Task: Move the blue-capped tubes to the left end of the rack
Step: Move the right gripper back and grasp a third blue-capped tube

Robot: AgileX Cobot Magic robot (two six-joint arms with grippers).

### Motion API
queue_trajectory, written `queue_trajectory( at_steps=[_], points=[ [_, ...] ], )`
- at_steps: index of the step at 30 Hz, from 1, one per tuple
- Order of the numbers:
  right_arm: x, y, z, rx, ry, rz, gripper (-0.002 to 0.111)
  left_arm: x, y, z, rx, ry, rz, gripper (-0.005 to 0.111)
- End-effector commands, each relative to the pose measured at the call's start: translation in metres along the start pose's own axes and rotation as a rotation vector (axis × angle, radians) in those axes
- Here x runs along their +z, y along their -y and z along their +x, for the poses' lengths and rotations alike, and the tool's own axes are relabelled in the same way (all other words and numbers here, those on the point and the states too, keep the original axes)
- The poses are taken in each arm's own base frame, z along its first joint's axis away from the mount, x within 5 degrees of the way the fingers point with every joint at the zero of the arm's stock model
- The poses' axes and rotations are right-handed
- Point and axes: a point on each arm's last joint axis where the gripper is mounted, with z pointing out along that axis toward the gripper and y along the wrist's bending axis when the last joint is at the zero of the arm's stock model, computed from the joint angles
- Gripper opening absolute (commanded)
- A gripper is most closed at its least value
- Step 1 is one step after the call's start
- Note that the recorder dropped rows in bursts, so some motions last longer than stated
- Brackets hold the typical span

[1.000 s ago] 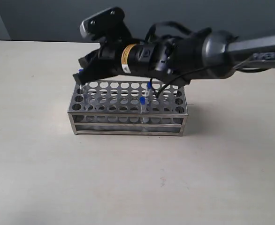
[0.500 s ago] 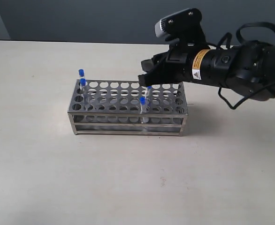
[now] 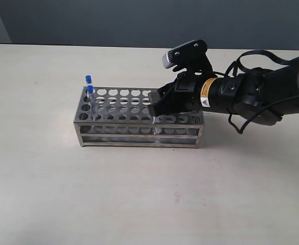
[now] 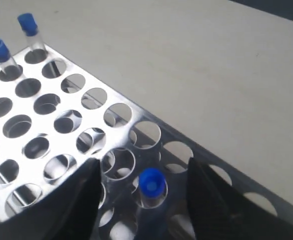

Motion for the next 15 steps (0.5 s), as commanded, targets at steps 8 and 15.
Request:
queue_trajectory(
  at_steps=[8,15],
  points=[
    [0.0077,0.0050,0.0066,0.002,0.007,0.023,0.014,-0.0004,-0.0001,-0.0005,-0.004,0.003,-0.001,0.001],
    [0.0051,0.0042,0.0026,-0.003,0.024,0.020,0.000,-0.0004,-0.0001,-0.0005,-0.004,0.003,-0.001,0.001]
  ],
)
